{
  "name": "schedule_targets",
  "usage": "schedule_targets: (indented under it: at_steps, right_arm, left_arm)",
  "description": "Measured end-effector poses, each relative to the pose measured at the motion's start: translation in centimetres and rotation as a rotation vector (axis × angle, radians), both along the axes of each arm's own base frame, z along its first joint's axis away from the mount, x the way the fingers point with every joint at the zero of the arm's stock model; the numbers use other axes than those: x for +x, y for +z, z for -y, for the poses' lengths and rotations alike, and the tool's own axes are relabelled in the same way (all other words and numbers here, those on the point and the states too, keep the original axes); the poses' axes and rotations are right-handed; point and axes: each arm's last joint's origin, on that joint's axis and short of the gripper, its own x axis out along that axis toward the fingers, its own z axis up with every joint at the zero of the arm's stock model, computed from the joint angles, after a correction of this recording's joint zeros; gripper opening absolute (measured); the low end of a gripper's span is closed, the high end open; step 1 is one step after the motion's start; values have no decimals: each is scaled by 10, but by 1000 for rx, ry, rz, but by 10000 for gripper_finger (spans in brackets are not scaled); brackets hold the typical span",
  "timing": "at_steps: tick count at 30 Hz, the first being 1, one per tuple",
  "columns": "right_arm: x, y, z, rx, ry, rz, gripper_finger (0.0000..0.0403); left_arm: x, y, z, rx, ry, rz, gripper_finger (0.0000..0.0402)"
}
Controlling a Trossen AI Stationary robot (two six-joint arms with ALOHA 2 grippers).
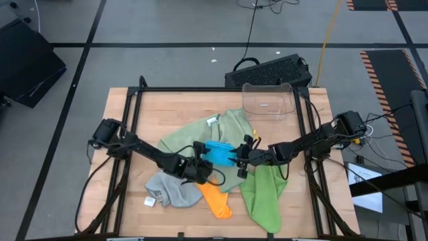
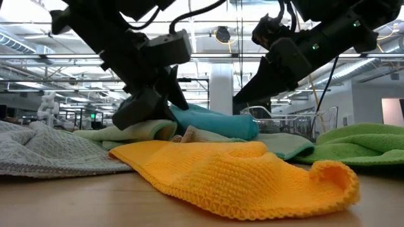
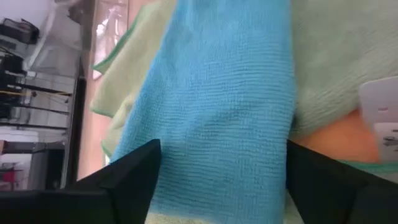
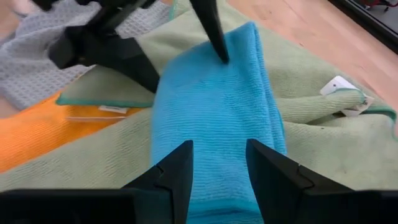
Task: Fold microfiber towels
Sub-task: Put the blue microfiber towel into the transparent bin
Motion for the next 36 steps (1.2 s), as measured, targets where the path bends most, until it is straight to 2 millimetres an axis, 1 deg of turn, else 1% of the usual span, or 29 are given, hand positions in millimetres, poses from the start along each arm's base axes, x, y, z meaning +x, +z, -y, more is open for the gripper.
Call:
schedule_targets:
  at_steps: [5,10,13,15,16,18,21,24,28,33,36]
  right_arm:
    - [-1,0,-4,7,11,7,141]
    - [-2,0,-9,-1,29,6,141]
    - [-4,0,-17,-53,87,-10,142]
    - [-7,-1,-24,-113,122,-21,144]
    - [-8,0,-28,-149,128,-23,147]
    - [-11,0,-35,-224,128,-24,158]
    - [-17,1,-44,-321,106,-24,186]
    - [-21,0,-51,-407,126,-39,219]
    - [-27,-4,-54,-497,147,-49,256]
    - [-29,-11,-52,-593,141,11,276]
    - [-21,-10,-52,-588,123,116,279]
  left_arm:
    - [3,-1,-10,-45,13,-6,233]
    - [4,-1,-14,-76,-5,-24,144]
    - [6,-2,-21,-100,-3,-34,78]
    - [5,1,-25,-89,-5,-42,30]
    - [5,3,-26,-88,-9,-42,18]
    - [5,9,-27,-88,-22,-33,17]
    - [4,19,-32,-82,-24,-22,21]
    - [0,37,-39,-101,-21,16,11]
    - [-5,58,-50,-154,-33,60,13]
    - [-10,75,-62,-224,-62,101,10]
    - [-13,82,-69,-267,-53,112,12]
